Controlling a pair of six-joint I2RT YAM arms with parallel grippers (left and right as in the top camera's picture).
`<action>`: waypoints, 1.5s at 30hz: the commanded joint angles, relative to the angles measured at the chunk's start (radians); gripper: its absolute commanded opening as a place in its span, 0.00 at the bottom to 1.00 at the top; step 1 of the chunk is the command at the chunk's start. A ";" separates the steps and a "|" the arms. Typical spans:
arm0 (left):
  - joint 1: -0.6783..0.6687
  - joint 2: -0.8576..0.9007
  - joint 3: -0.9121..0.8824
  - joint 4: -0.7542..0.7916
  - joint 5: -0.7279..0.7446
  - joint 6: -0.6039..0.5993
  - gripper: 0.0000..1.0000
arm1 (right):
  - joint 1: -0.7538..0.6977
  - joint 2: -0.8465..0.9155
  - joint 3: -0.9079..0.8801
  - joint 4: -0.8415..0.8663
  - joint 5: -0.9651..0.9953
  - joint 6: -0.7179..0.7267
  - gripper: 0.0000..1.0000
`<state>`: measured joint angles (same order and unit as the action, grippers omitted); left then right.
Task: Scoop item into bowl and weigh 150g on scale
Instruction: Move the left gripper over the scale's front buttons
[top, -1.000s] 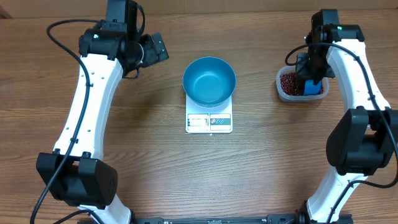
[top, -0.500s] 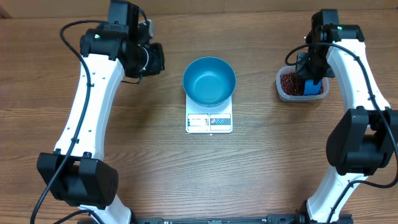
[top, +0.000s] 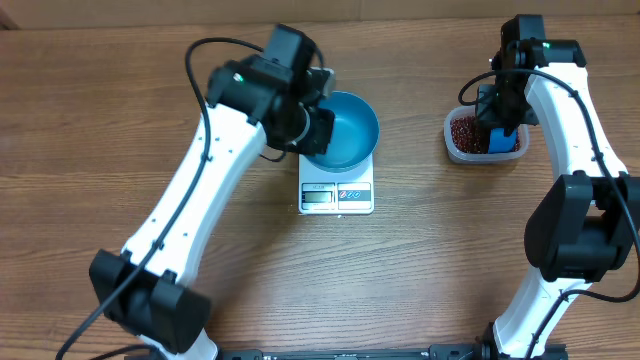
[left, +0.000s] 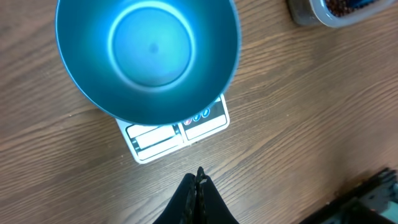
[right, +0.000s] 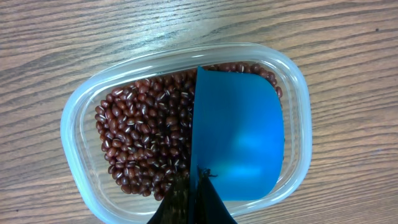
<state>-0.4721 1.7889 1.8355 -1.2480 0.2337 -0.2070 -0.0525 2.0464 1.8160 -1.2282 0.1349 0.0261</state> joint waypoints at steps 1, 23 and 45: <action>-0.097 -0.100 -0.014 0.008 -0.173 -0.056 0.05 | -0.024 0.047 -0.032 0.027 0.028 0.000 0.04; -0.249 -0.192 -0.575 0.525 -0.294 -0.175 0.04 | -0.024 0.047 -0.032 0.022 0.027 0.000 0.04; -0.280 0.026 -0.591 0.674 -0.347 -0.276 0.04 | -0.024 0.047 -0.032 0.035 0.027 0.000 0.04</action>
<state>-0.7265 1.7813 1.2514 -0.5919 -0.1120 -0.5201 -0.0525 2.0464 1.8156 -1.2221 0.1345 0.0257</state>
